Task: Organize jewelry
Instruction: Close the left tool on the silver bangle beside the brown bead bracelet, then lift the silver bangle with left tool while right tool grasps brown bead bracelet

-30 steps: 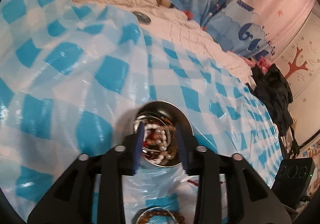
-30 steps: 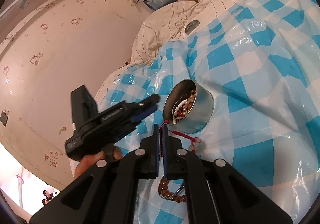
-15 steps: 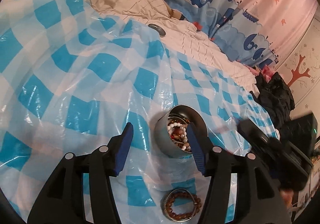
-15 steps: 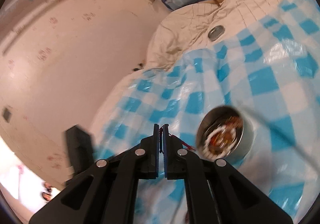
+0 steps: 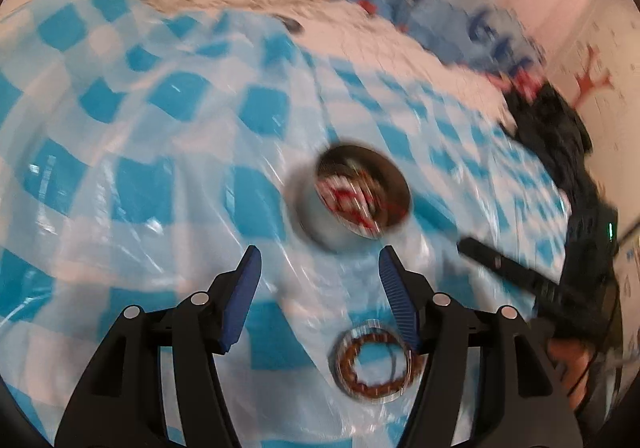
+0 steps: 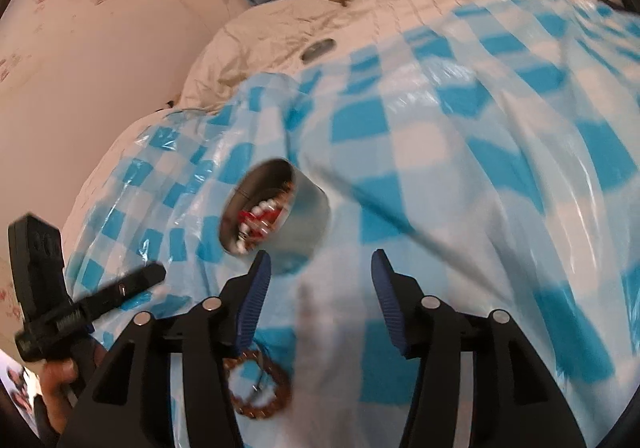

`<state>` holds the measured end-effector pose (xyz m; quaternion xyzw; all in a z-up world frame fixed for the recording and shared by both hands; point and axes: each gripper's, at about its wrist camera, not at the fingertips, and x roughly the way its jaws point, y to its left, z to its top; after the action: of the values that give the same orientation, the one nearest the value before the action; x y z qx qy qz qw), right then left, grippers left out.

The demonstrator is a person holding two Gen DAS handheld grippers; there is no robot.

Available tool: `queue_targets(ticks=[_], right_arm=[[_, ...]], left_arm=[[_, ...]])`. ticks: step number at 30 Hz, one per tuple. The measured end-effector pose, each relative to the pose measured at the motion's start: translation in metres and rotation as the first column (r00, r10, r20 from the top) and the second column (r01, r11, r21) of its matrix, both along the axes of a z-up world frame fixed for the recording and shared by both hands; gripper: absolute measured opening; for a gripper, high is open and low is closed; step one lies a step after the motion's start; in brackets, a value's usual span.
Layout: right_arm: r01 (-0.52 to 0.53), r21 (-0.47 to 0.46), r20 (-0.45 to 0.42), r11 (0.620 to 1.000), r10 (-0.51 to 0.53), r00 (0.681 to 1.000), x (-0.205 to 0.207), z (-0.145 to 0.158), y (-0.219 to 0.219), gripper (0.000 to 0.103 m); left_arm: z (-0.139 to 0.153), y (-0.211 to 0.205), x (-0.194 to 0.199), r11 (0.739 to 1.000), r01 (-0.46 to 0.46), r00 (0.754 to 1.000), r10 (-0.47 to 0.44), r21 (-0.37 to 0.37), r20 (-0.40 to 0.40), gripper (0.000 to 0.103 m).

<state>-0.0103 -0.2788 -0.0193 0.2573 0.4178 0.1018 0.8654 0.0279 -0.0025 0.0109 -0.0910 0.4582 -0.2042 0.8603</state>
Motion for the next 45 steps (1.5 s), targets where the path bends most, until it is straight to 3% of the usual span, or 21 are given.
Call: queue_targets(ticks=[3, 7, 9, 11, 13, 16, 21, 28, 31, 33, 36, 38, 41, 43, 45], right_arm=[[0.009, 0.088, -0.001, 0.996, -0.009, 1.0, 0.003, 0.0, -0.006, 0.054], [-0.02, 0.087, 0.036, 0.996, 0.017, 0.999, -0.002, 0.01, -0.001, 0.056], [-0.032, 0.094, 0.035, 0.995, 0.029, 0.999, -0.002, 0.011, 0.002, 0.056], [-0.039, 0.093, 0.029, 0.995, 0.037, 0.999, -0.002, 0.009, 0.005, 0.056], [-0.043, 0.096, 0.022, 0.994, 0.041, 0.999, 0.0, 0.008, 0.006, 0.056], [-0.043, 0.108, 0.013, 0.993, 0.042, 0.999, 0.0, 0.005, 0.007, 0.056], [-0.062, 0.108, 0.01, 0.992, 0.061, 0.998, 0.001, 0.003, 0.01, 0.057], [-0.149, 0.082, 0.01, 0.986, 0.148, 0.989, 0.0, 0.004, 0.029, 0.058], [-0.293, 0.029, -0.007, 0.956, 0.293, 0.956, 0.0, 0.004, 0.057, 0.068], [-0.414, -0.073, -0.026, 0.907, 0.414, 0.91, -0.007, 0.004, 0.087, 0.076], [-0.519, -0.253, -0.083, 0.816, 0.517, 0.852, -0.018, -0.002, 0.121, 0.076], [-0.54, -0.313, -0.128, 0.781, 0.528, 0.839, -0.021, -0.011, 0.129, 0.076], [-0.525, -0.394, -0.172, 0.755, 0.501, 0.849, -0.02, -0.019, 0.13, 0.076], [-0.537, -0.382, -0.176, 0.752, 0.511, 0.841, -0.02, -0.021, 0.128, 0.067], [-0.56, -0.361, -0.172, 0.746, 0.537, 0.826, -0.021, -0.021, 0.128, 0.03]], left_arm=[[-0.015, -0.022, -0.02, 0.99, 0.125, 0.992, -0.125, 0.065, -0.002, 0.058], [-0.033, -0.035, -0.035, 0.974, 0.191, 0.982, -0.191, 0.123, -0.016, 0.058], [-0.038, -0.035, -0.036, 0.976, 0.185, 0.983, -0.184, 0.112, -0.023, 0.056], [-0.041, -0.034, -0.036, 0.978, 0.184, 0.983, -0.182, 0.093, -0.032, 0.046], [-0.044, -0.035, -0.034, 0.979, 0.187, 0.982, -0.184, 0.08, -0.045, 0.029], [-0.049, -0.04, -0.034, 0.975, 0.198, 0.98, -0.194, 0.099, -0.052, 0.012], [-0.046, -0.033, -0.033, 0.981, 0.182, 0.982, -0.177, 0.068, -0.066, 0.002], [-0.027, 0.005, -0.02, 0.996, 0.091, 0.995, -0.092, -0.019, -0.039, 0.001], [-0.018, 0.026, -0.013, 0.999, 0.028, 0.999, -0.029, -0.044, -0.024, 0.001], [-0.014, 0.037, -0.01, 0.998, -0.006, 1.0, 0.005, -0.059, -0.018, 0.001], [-0.01, 0.048, -0.008, 0.997, -0.038, 0.999, 0.037, -0.072, -0.014, 0.002], [-0.009, 0.05, -0.007, 0.997, -0.04, 0.999, 0.039, -0.072, -0.012, 0.002], [-0.009, 0.052, -0.006, 0.997, -0.035, 0.999, 0.034, -0.073, -0.013, 0.002], [-0.008, 0.053, -0.006, 0.997, -0.032, 0.999, 0.031, -0.074, -0.011, 0.002], [-0.007, 0.05, -0.006, 0.997, -0.03, 1.0, 0.03, -0.075, -0.009, 0.002]])
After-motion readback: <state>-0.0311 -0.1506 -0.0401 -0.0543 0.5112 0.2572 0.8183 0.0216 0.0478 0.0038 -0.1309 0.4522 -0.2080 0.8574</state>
